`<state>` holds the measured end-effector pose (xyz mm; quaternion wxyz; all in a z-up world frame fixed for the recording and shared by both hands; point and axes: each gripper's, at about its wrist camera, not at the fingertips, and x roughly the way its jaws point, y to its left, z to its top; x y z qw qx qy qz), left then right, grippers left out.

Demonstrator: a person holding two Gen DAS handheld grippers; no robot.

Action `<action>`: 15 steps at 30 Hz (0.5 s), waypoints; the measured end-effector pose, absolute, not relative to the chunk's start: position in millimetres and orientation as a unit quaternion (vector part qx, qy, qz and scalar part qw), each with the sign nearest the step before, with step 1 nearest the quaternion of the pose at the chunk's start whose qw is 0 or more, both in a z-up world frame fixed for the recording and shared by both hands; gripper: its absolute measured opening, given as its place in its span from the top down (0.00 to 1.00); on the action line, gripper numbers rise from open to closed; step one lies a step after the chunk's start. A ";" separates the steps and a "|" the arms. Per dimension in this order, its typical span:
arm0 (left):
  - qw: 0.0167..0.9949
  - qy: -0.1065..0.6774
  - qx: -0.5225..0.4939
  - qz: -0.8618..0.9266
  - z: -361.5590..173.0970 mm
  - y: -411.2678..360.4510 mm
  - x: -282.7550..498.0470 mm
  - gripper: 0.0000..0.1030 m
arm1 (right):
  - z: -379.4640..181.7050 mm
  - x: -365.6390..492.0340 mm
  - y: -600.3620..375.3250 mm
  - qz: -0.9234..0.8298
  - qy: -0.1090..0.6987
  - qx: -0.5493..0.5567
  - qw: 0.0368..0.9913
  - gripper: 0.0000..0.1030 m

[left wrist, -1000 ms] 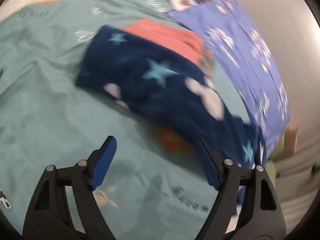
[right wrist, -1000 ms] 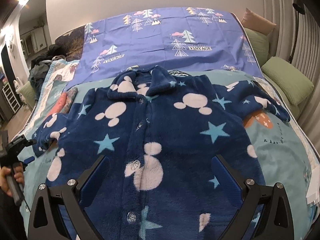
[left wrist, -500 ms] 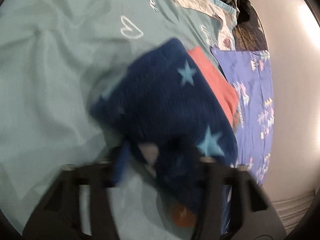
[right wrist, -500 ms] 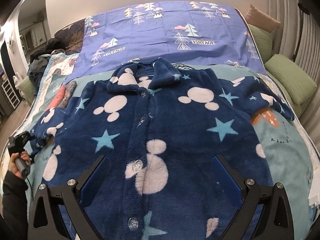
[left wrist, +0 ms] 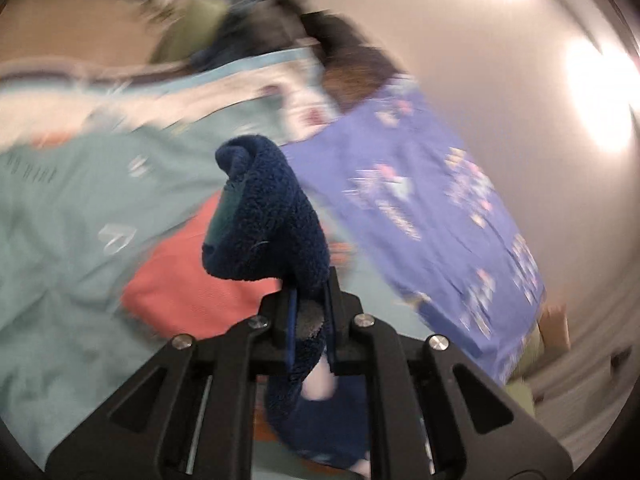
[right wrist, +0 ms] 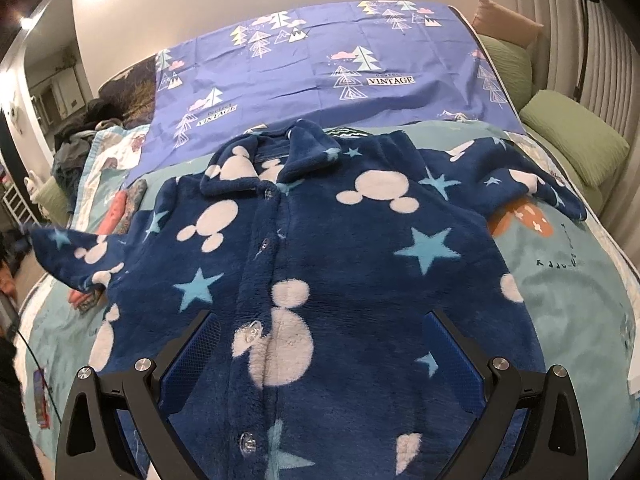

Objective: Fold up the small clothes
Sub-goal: 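Grasp the sleeve cuff nearest the left gripper and lift it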

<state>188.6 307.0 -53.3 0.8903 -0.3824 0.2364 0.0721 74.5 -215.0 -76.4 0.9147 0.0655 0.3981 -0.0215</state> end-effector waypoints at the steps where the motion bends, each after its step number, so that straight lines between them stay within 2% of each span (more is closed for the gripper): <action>1: 0.899 0.235 -0.366 0.054 -38.1 292.4 192.6 0.88 | -76.2 73.6 -216.8 -0.021 0.397 0.069 0.915 0.00; 5: 0.925 0.247 -0.286 -0.033 10.4 208.5 212.6 0.88 | -75.6 69.2 -228.4 -0.023 0.390 0.088 0.916 0.00; 8: 0.933 0.267 -0.222 -0.094 23.0 136.6 218.8 0.88 | -74.8 65.4 -238.7 -0.028 0.386 0.100 0.917 0.00; 11: 0.931 0.289 -0.154 -0.160 24.2 55.9 222.3 0.87 | -74.3 59.3 -252.8 -0.038 0.379 0.112 0.918 0.00; 15: 0.911 0.336 -0.084 -0.226 -4.5 -39.3 221.5 0.86 | -76.7 50.9 -278.4 -0.061 0.377 0.133 0.915 0.00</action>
